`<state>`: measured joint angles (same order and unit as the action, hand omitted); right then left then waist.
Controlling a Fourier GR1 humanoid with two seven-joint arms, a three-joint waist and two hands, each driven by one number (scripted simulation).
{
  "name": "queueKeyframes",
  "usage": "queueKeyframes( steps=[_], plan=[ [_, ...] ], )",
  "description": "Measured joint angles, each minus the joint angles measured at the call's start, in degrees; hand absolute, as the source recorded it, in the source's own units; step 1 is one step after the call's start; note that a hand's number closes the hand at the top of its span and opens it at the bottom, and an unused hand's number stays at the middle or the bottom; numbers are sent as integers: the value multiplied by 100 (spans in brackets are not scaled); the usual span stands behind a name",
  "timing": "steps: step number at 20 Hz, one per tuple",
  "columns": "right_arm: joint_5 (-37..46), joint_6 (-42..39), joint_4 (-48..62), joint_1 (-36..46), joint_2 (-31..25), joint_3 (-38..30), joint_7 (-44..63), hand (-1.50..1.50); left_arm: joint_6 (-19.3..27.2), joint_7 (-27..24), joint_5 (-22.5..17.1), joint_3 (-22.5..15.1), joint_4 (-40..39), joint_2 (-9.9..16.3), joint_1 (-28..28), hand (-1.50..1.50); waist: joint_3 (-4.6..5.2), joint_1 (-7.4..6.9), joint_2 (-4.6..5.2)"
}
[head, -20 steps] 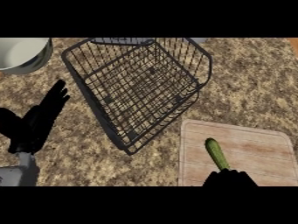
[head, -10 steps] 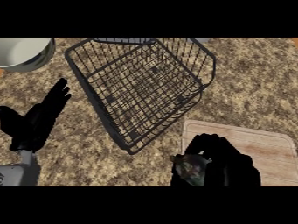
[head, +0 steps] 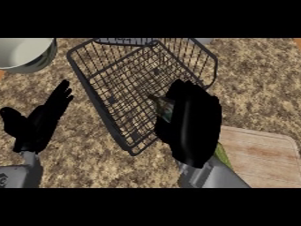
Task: Pick the eggplant from the cutting board and place it in the tiered basket
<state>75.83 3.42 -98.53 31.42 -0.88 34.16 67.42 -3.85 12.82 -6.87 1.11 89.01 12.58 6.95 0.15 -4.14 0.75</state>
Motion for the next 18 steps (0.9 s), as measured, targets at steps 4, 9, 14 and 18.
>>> queueKeyframes(
  steps=[4, 9, 14, 18],
  plan=[
    [-178, 214, 1003, 779, 26, -218, 5, 150, -23, -13, 10, -8, 4, -4, -61, 0, -4, 16, -13],
    [-101, 829, 1754, 1357, 30, -535, -98, -150, -29, 57, -18, 43, -6, 23, 40, 0, -10, 24, -4],
    [-331, 1312, 2621, 1928, 26, -630, -168, -150, -40, -51, 30, 36, -81, -3, 3, 0, -10, 23, -1],
    [-488, 1704, 3027, 2189, 20, -617, -196, -150, -52, -57, 30, 59, -136, -3, 45, 0, -11, 30, -7]
  ],
)
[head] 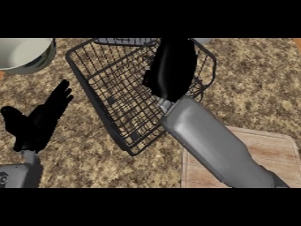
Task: Pick the eggplant from the cutting board and place it in the tiered basket
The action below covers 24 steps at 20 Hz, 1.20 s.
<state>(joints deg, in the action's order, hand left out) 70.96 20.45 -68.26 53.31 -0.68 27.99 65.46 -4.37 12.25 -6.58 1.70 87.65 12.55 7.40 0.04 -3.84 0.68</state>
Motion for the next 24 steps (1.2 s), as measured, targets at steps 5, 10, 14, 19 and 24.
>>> queueKeyframes(
  steps=[5, 10, 14, 19, 24],
  plan=[
    [-148, 686, 52, 111, 0, -332, -119, -150, -16, 8, -4, 42, -23, 34, 21, 0, -4, 25, -4],
    [-281, 1459, -175, 103, 7, -720, -270, -150, 3, -18, -1, 75, -44, 22, -1, 0, -7, 74, -26],
    [-274, 2119, -509, 42, 18, -1005, -323, -150, 30, -57, 11, 98, -80, 1, -55, 0, -7, 134, -54],
    [103, 2590, -1046, -253, 37, -1418, -294, -150, 26, -58, -25, 211, -62, 62, -165, 0, -5, 294, -98],
    [733, 2606, -2112, -966, 54, -1637, -68, -150, 22, 7, -76, 291, 101, 105, -337, 0, -5, 444, -149]
  ],
)
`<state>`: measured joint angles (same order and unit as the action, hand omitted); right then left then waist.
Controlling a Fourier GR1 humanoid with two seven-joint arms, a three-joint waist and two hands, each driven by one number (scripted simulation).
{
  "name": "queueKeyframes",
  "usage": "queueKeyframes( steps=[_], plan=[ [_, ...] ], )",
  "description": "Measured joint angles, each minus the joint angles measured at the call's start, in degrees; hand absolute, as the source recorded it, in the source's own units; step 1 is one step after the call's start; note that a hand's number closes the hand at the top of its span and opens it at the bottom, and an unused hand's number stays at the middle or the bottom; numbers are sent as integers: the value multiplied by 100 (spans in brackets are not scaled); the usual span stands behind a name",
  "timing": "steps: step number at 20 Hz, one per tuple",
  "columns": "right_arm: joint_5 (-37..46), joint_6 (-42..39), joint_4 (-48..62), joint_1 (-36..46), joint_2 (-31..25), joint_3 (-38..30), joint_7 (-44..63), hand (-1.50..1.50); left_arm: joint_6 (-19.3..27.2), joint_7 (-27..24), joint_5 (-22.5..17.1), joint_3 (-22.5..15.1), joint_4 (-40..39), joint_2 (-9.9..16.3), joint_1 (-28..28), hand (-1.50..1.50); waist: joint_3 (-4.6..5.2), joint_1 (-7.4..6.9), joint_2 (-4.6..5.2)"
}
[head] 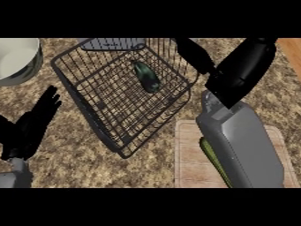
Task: Pick the eggplant from the cutting board and place it in the tiered basket
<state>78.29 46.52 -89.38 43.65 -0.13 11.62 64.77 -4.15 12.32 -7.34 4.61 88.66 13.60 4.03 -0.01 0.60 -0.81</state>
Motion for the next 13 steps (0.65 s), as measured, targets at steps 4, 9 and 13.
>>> queueKeyframes(
  steps=[4, 9, 13],
  plan=[
    [300, -202, -1300, -805, 13, -28, 172, -150, 67, 51, 26, 60, 91, 20, -95, 0, -1, 103, -19],
    [484, -554, -3154, -2058, -10, 195, 228, -150, 20, 34, 7, 73, 160, 19, -165, 0, 0, 137, -4],
    [517, -947, -4554, -3028, -67, 449, 172, -150, 13, 18, 13, 76, 150, -11, -174, 0, 2, 132, 11]
  ],
)
